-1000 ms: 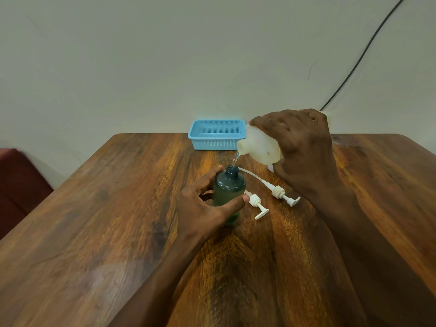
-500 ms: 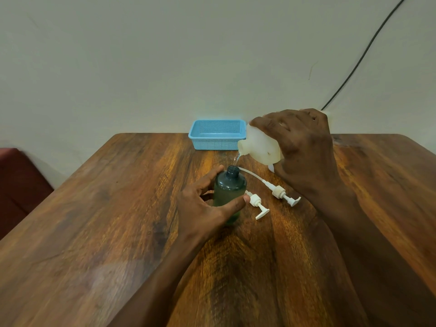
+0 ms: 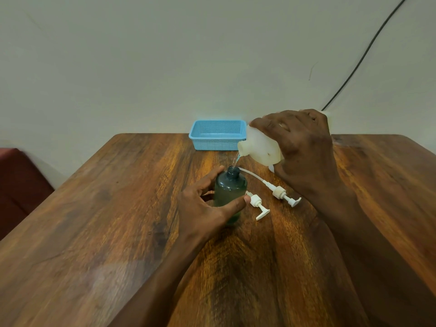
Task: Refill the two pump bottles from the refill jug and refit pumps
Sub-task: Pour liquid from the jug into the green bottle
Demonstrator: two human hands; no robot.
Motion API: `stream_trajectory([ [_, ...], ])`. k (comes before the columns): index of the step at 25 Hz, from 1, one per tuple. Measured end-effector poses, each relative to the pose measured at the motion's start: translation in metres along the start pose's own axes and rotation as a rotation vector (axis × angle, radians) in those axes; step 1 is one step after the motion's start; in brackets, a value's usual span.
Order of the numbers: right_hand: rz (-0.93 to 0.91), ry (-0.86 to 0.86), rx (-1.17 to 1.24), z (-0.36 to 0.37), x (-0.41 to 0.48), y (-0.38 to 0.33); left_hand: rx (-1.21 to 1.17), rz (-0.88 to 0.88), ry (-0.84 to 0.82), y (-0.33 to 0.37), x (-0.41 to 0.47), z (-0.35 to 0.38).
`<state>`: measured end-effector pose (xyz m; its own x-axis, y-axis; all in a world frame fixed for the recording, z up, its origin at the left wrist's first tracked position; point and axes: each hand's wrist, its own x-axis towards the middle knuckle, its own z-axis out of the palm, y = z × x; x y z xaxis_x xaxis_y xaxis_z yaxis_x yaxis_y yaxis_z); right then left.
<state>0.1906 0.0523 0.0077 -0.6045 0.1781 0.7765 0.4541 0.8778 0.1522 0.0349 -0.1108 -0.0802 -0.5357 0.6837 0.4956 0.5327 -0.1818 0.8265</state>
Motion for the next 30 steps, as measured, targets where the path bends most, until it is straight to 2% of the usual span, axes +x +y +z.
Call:
stream_trajectory([
  [9, 0.028, -0.018, 0.019, -0.002, 0.0, -0.001, -0.008, -0.007, 0.001, 0.0, 0.0, 0.0],
  [15, 0.091, -0.059, 0.125, -0.001, -0.001, -0.005, 0.008, -0.005, 0.017, 0.0, 0.0, -0.002],
  [21, 0.304, -0.042, 0.506, -0.002, 0.0, -0.017, 0.026, -0.004, 0.028, 0.001, 0.0, -0.004],
  [27, 0.556, -0.042, 0.657, 0.011, -0.003, -0.032, 0.042, -0.025, 0.017, -0.002, 0.001, -0.016],
  [30, 0.617, -0.073, 0.73, 0.021, -0.005, -0.04, 0.053, -0.045, 0.043, -0.008, 0.002, -0.027],
])
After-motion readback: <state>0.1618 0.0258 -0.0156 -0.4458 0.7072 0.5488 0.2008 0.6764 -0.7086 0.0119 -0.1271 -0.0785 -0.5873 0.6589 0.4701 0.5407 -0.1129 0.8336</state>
